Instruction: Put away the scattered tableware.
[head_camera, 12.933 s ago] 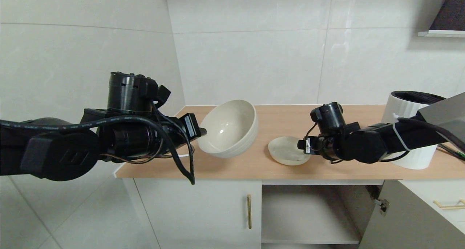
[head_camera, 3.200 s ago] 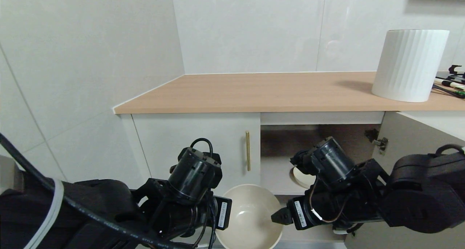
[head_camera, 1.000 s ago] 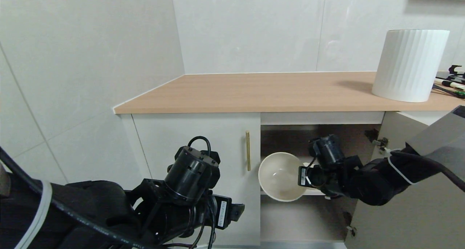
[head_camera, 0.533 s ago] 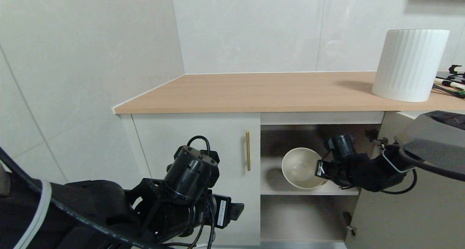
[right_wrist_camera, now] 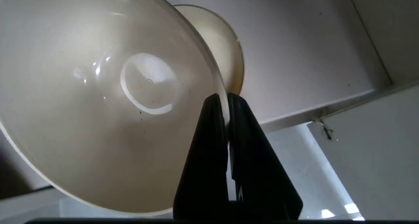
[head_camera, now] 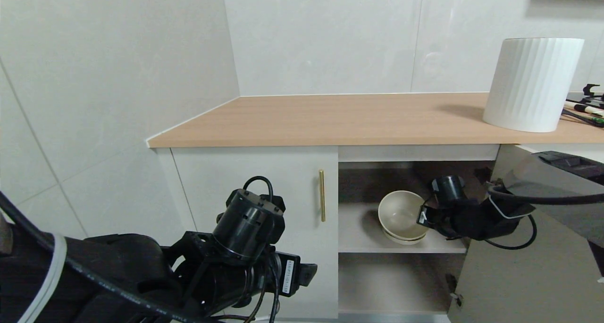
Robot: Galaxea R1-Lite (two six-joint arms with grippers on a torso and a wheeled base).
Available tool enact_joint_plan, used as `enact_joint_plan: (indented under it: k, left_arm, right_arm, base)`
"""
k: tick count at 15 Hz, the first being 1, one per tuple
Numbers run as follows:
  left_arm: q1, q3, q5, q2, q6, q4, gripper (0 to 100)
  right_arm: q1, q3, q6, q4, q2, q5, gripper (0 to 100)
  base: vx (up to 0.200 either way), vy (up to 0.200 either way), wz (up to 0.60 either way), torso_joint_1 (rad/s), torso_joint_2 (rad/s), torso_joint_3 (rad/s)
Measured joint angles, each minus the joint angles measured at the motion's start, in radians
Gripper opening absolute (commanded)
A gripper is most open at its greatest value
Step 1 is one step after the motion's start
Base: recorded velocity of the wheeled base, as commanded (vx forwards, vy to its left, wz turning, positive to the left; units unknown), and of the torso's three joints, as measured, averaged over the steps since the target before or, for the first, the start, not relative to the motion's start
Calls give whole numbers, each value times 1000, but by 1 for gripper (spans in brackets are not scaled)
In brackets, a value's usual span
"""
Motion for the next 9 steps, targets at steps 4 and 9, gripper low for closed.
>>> enact_joint_plan:
  k: [4,9]
  left_arm:
    - [1,0,0,4,0,0,100]
    - [1,0,0,5,0,0,100]
  right_arm:
    - [-11,-47,-2,3,45,0,0]
    - [-22,-72,-2,4,71,-10,0]
  base:
    - [0,0,0,0,0,0]
    - [0,0,0,0,0,0]
